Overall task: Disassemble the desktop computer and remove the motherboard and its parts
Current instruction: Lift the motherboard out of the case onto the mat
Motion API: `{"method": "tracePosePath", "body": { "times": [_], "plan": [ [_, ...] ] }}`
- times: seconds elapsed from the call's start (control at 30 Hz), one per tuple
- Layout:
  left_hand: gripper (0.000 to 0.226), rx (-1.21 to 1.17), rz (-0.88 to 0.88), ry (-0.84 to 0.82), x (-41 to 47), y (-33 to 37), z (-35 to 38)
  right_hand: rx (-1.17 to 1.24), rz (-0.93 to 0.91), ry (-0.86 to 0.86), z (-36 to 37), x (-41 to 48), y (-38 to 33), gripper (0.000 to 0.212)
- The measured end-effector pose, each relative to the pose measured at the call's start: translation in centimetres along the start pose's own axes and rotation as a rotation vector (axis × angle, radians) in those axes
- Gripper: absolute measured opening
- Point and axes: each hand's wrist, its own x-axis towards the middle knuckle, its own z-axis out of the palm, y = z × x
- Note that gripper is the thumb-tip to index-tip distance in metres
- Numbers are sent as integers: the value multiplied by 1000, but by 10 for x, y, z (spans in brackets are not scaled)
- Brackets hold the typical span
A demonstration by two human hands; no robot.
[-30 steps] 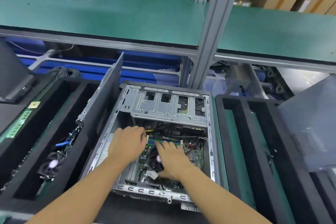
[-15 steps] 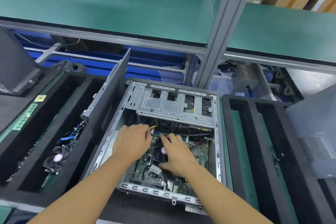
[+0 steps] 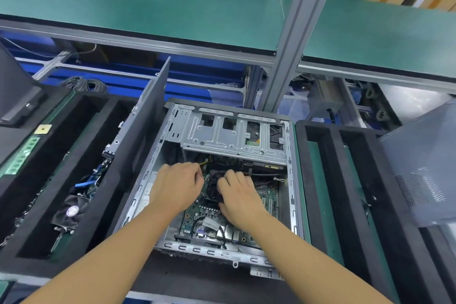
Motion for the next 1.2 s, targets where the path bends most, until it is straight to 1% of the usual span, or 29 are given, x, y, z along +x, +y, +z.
{"method": "tracePosePath", "body": {
  "times": [0.07,0.1,0.17,0.3,0.4,0.47,0.6,0.63,0.67,0.73,0.77,0.8,0.87,0.93,1.0,1.07,1.13,1.2],
  "plan": [
    [27,22,1,-15,0,1,0,46,-35,-118,-4,-5,-1,10],
    [27,46,1,-27,1,1,-1,60,-40,-189,-5,-7,-1,6],
    [26,109,5,-57,1,3,-1,31,-58,-281,-4,-12,-1,13],
    [24,255,28,-122,0,6,1,-50,-78,-396,2,-20,0,26],
    [25,245,26,-118,0,5,1,-78,-89,-536,7,-23,1,40],
    [26,209,30,-102,0,5,0,-78,-97,-569,10,-23,1,41],
    [27,181,49,-102,-2,6,-5,-44,-141,-612,13,-18,0,34],
    [26,187,89,-103,-3,7,-7,-31,-143,-625,14,-17,1,36],
    [24,213,175,-97,-4,8,-9,-10,-140,-632,15,-16,2,40],
    [21,290,448,-111,-11,12,-11,31,-129,-637,16,-17,4,50],
    [21,327,575,-163,-15,15,-12,39,-123,-639,16,-18,5,55],
    [21,376,657,-248,-19,19,-11,40,-116,-642,16,-19,6,58],
    [24,500,683,-431,-24,26,-9,43,-103,-649,16,-21,7,60],
    [25,510,623,-565,-26,33,-10,42,-93,-649,16,-21,7,62],
    [24,368,519,-718,-24,38,-12,27,-94,-639,15,-21,5,61],
    [25,220,442,-871,-21,41,-17,15,-98,-611,13,-19,3,53],
    [24,146,393,-930,-19,42,-22,-7,-107,-593,11,-18,0,46],
    [24,163,338,-975,-18,42,-27,-35,-122,-601,8,-17,-4,42]
  ]
}}
